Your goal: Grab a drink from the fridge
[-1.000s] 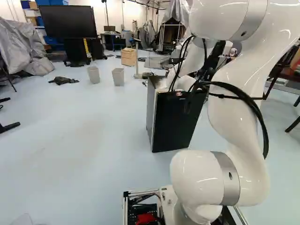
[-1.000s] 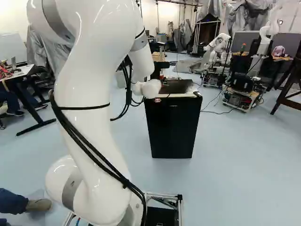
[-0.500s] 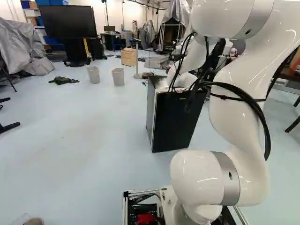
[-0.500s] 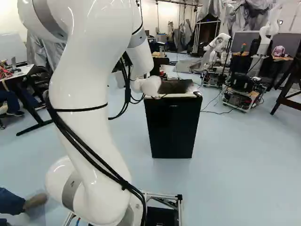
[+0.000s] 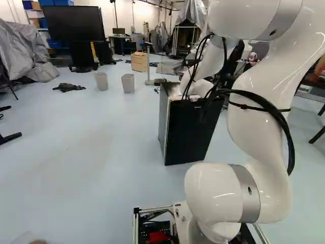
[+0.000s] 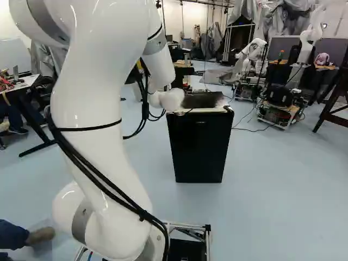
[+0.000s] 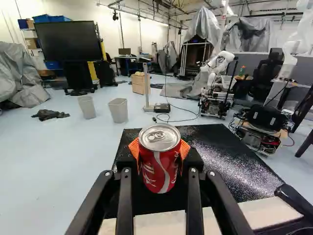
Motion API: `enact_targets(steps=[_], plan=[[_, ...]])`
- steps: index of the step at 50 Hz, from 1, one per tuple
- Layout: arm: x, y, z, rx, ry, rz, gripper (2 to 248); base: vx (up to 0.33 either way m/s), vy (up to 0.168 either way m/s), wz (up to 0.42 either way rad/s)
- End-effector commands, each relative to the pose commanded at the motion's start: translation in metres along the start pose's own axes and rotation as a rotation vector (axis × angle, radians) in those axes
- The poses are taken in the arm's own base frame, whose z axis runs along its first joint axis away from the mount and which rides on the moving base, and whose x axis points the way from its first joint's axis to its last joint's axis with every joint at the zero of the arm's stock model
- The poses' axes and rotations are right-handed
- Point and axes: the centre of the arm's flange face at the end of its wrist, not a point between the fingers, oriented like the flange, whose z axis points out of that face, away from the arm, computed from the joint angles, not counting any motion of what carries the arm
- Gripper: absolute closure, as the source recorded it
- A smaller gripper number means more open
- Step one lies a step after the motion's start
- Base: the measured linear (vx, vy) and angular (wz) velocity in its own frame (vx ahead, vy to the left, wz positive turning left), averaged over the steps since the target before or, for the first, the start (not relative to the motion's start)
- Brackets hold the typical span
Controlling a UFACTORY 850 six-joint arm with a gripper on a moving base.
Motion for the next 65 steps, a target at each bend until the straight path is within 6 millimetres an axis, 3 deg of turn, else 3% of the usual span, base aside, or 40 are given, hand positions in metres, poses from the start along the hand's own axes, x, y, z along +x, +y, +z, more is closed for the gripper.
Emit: enact_targets(steps=[31,65], plan=[[-0.012,-0.027,-0.056,0.011,-0.042,0.005,152,0.000,0.000,0.000],[-0.048,-0.063,-0.158,0.030,-0.118,0.006,152,0.000,0.000,0.000]])
